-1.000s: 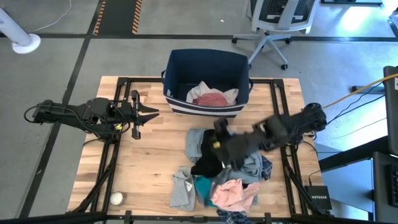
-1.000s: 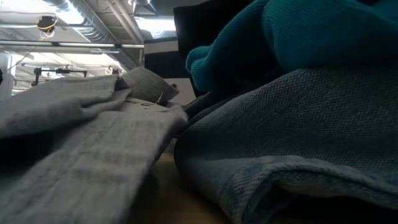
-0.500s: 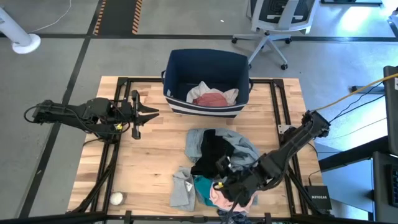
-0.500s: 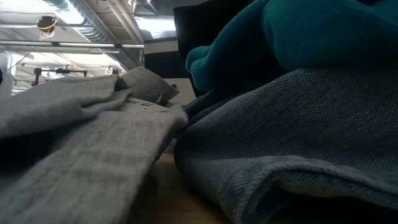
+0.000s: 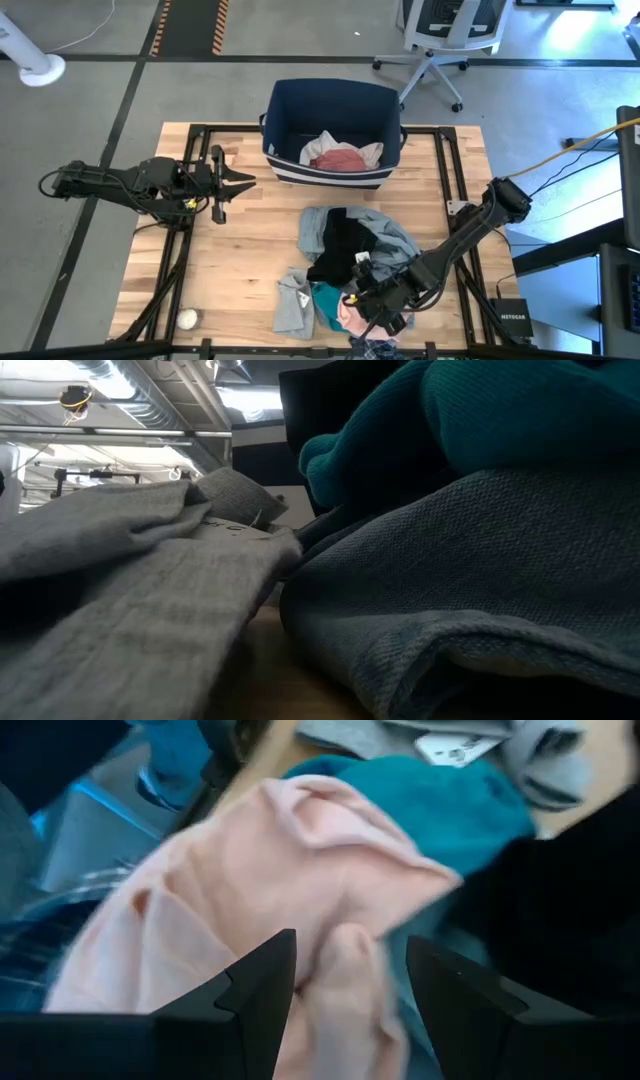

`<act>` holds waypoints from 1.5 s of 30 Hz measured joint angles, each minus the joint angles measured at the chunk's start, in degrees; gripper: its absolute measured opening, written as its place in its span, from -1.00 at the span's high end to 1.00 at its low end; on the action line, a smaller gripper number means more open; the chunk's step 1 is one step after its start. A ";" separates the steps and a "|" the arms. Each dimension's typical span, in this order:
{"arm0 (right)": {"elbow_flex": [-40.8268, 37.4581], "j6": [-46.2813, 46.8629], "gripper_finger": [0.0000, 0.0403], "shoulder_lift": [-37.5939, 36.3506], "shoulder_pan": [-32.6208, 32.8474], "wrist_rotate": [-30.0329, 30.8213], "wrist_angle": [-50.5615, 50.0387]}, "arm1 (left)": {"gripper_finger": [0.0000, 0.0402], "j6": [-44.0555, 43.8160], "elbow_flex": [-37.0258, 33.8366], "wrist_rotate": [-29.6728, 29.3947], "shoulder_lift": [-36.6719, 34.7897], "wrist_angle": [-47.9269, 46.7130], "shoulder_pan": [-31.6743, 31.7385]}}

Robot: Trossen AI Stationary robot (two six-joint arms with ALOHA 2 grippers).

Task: Sort clothes
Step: Put the pink socks into the blue bin

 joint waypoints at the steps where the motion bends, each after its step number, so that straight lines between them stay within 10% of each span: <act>1: -0.62 0.21 -0.04 0.01 0.00 -0.68 0.58 | 0.71 0.00 -0.01 -0.01 0.00 0.00 0.01; 18: -6.25 -2.08 0.00 0.02 -0.04 0.80 8.89 | 0.71 -0.35 -0.02 0.00 0.00 0.00 0.00; 31: -6.50 -7.83 0.93 0.02 -0.07 -1.82 8.04 | 0.71 -0.39 0.00 0.00 0.00 0.02 0.02; 45: 13.41 -16.04 0.93 0.02 -0.05 6.28 -6.51 | 0.71 -0.41 -0.02 0.00 0.00 0.02 0.02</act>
